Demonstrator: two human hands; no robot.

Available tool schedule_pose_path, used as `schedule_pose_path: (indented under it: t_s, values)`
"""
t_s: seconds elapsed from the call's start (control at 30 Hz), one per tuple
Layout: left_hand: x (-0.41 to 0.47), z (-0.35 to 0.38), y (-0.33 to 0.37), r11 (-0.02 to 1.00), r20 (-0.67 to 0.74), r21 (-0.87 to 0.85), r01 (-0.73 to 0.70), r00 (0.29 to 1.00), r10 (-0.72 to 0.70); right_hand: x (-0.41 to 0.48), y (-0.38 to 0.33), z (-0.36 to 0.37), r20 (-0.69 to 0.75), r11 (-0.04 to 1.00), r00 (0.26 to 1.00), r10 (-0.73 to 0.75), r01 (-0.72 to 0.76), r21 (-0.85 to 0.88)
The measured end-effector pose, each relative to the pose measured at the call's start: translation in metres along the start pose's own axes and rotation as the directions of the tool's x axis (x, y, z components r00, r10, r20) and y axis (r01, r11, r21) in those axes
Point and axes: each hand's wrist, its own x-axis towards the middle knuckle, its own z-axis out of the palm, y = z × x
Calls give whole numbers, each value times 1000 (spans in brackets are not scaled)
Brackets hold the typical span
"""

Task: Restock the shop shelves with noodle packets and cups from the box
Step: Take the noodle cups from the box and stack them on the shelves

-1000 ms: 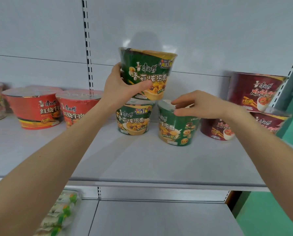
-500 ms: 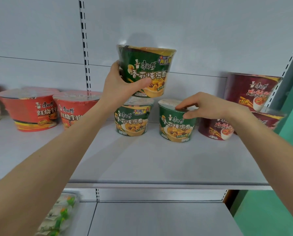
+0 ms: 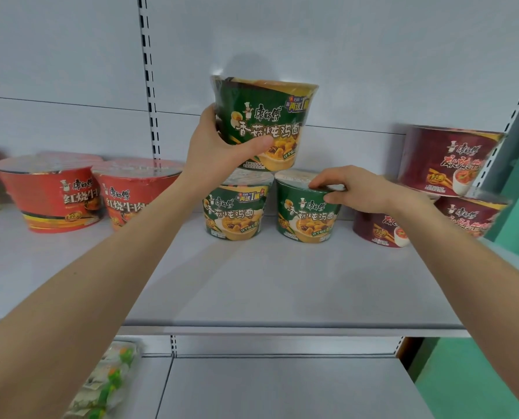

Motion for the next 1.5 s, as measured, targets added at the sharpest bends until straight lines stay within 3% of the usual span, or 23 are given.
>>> schedule_pose_path:
  t_s: [0.5, 0.6, 0.7, 0.8, 1.0, 1.1, 1.17, 1.2, 1.27, 1.33, 1.37, 1.43, 1.5]
  values:
    - [-3, 1, 1, 1000, 15, -1, -7, 1000, 7, 0, 3, 0, 58, 999, 998, 33, -35, 32]
    - [-5, -1, 5, 1000, 26, -11, 7, 1000, -7, -4, -5, -17, -44, 962, 996, 79, -65, 265]
    - [-9, 0, 7, 999, 31, -28, 16, 999, -15, -6, -25, -42, -321, 775, 931, 175, 72, 628]
    - [-13, 4, 9, 999, 35, -48, 23, 999, -21, 1, -46, -55, -362, 749, 918, 164, 123, 651]
    - [-12, 0, 9, 981, 178, -153, 119, 980, -91, 12, -65, -57, -274, 668, 959, 70, 159, 727]
    - [-12, -2, 14, 986, 200, -115, 118, 975, -93, 16, -61, -53, -316, 629, 945, 80, 198, 752]
    - [-20, 0, 17, 997, 114, -1, 73, 991, -73, 20, -56, -50, -353, 616, 929, 114, 212, 759]
    - [-27, 1, 15, 995, 31, 96, 29, 999, -32, 23, -52, -48, -368, 616, 920, 134, 214, 758]
    - [-49, 4, 7, 939, -62, 299, -170, 978, 197, 28, -46, -44, -387, 608, 907, 168, 214, 765]
    - [-71, 5, -7, 838, 88, 429, -338, 938, 334, 33, -41, -38, -379, 580, 906, 190, 208, 788]
    - [-79, 7, -16, 799, 225, 469, -378, 925, 305, 36, -39, -35, -369, 566, 909, 196, 202, 799]
    - [-93, 8, -28, 759, 510, 527, -382, 857, 78, 41, -35, -28, -343, 546, 917, 201, 186, 817]
    - [-102, 7, -40, 753, 653, 544, -371, 750, -103, 45, -33, -22, -321, 535, 926, 197, 172, 827]
